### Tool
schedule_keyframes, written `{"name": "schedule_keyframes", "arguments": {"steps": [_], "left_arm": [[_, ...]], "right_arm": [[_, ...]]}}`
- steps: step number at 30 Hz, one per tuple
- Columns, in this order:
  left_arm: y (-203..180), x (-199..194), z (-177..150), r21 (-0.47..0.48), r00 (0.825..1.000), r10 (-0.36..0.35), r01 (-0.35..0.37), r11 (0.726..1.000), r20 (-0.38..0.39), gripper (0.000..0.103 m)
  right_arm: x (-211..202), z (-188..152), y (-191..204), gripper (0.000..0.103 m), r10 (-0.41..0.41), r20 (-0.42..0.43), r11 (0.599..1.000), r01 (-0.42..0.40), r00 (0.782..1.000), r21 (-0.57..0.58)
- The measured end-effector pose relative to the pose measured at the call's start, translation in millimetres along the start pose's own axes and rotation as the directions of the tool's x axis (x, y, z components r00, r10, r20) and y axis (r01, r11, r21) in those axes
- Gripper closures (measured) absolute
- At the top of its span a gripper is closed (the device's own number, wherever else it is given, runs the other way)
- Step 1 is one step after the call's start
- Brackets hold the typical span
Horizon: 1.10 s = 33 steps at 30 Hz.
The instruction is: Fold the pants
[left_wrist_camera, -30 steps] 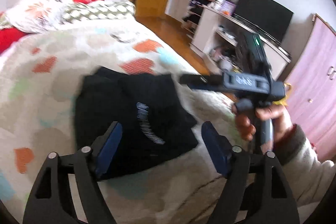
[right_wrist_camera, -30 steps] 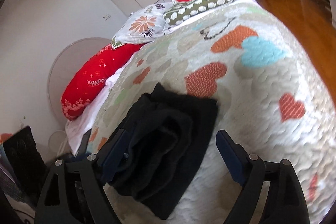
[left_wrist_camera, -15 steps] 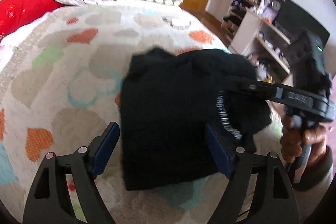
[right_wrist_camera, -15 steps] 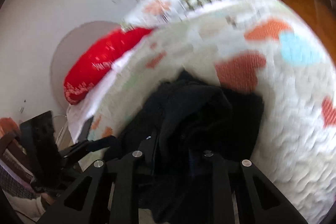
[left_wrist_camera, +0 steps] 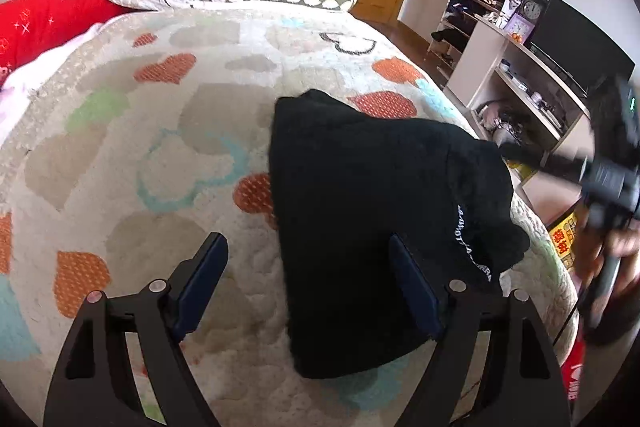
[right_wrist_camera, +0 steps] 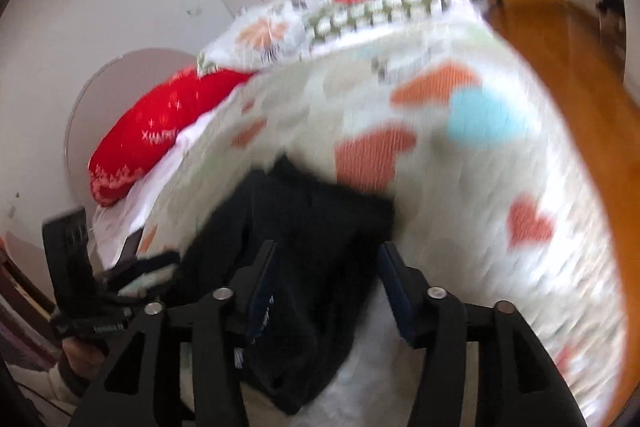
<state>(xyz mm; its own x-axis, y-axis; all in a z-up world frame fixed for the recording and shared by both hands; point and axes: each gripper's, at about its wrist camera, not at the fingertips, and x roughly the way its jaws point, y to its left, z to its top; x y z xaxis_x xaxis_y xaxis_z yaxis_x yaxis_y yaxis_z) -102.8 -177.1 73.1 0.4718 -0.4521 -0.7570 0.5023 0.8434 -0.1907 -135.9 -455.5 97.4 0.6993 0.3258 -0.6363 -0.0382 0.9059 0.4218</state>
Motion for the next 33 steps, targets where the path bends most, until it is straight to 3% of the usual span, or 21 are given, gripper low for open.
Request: {"name": "schedule_keyframes", "arguments": {"steps": [3,5,8,11,13,14,15,19,21,24,25,27,29,33], "left_arm": [[6.1,7.3,-4.9,-0.031,1.0,-0.013,0.012,0.999,-0.025,0.02],[10.4,9.9,-7.9,-0.058,0.999,-0.025,0.024,0.998,-0.031,0.02],[13.8,10.7,-9.7,-0.075,0.999,-0.038,0.036,0.997,-0.031,0.019],[12.8,12.0,-11.7,-0.064,0.999,-0.034,0.032,0.997,-0.03,0.019],[13.7,13.5,-13.3,-0.063,0.999,-0.037,0.036,0.997,-0.026,0.019],[14.6,14.4,-14.1,-0.062,0.999,-0.041,0.04,0.997,-0.024,0.019],[16.5,16.1,-14.9,-0.064,0.999,-0.048,0.047,0.997,-0.026,0.019],[24.1,19.8,-11.8,-0.095,0.996,-0.08,0.075,0.993,-0.043,0.016],[23.7,19.6,-9.3,-0.084,0.998,-0.057,0.054,0.995,-0.03,0.013],[24.1,23.4,-10.4,-0.089,0.998,-0.049,0.046,0.995,-0.032,0.012],[25.3,24.6,-10.6,-0.096,0.998,-0.055,0.051,0.994,-0.039,0.011],[27.1,24.0,-10.7,-0.099,0.997,-0.067,0.062,0.993,-0.045,0.011],[26.4,21.1,-9.2,-0.083,0.996,-0.066,0.061,0.995,-0.055,0.011],[29.8,6.5,5.6,-0.055,1.0,-0.01,0.009,0.998,-0.017,0.011]], "right_arm": [[7.4,30.6,23.0,0.046,-0.005,0.025,0.995,0.007,1.0,-0.098],[34.5,48.4,41.4,0.046,0.045,-0.017,0.984,-0.047,0.999,-0.169],[95.2,64.5,66.8,0.049,0.047,-0.144,0.97,-0.08,0.988,-0.229],[147.3,63.7,80.8,0.049,0.025,-0.274,0.95,-0.108,0.961,-0.292],[170.6,54.8,83.1,0.065,-0.022,-0.347,0.933,-0.106,0.938,-0.344],[175.9,52.5,85.0,0.083,-0.031,-0.362,0.924,-0.112,0.932,-0.367],[178.0,50.2,86.6,0.09,-0.036,-0.368,0.915,-0.118,0.929,-0.386],[168.3,61.3,97.3,0.095,-0.037,-0.326,0.879,-0.124,0.945,-0.46],[173.6,66.1,98.7,0.096,-0.044,-0.302,0.879,-0.106,0.952,-0.465],[204.4,53.9,93.2,0.096,-0.115,-0.313,0.88,-0.05,0.943,-0.472],[205.0,53.7,90.2,0.096,-0.096,-0.307,0.891,-0.056,0.947,-0.451],[196.0,62.1,84.6,0.095,-0.066,-0.283,0.912,-0.058,0.957,-0.406],[177.2,73.3,75.6,0.087,-0.097,-0.223,0.926,0.006,0.97,-0.378],[121.6,78.6,65.9,0.084,-0.126,-0.141,0.92,0.063,0.982,-0.387]]}}
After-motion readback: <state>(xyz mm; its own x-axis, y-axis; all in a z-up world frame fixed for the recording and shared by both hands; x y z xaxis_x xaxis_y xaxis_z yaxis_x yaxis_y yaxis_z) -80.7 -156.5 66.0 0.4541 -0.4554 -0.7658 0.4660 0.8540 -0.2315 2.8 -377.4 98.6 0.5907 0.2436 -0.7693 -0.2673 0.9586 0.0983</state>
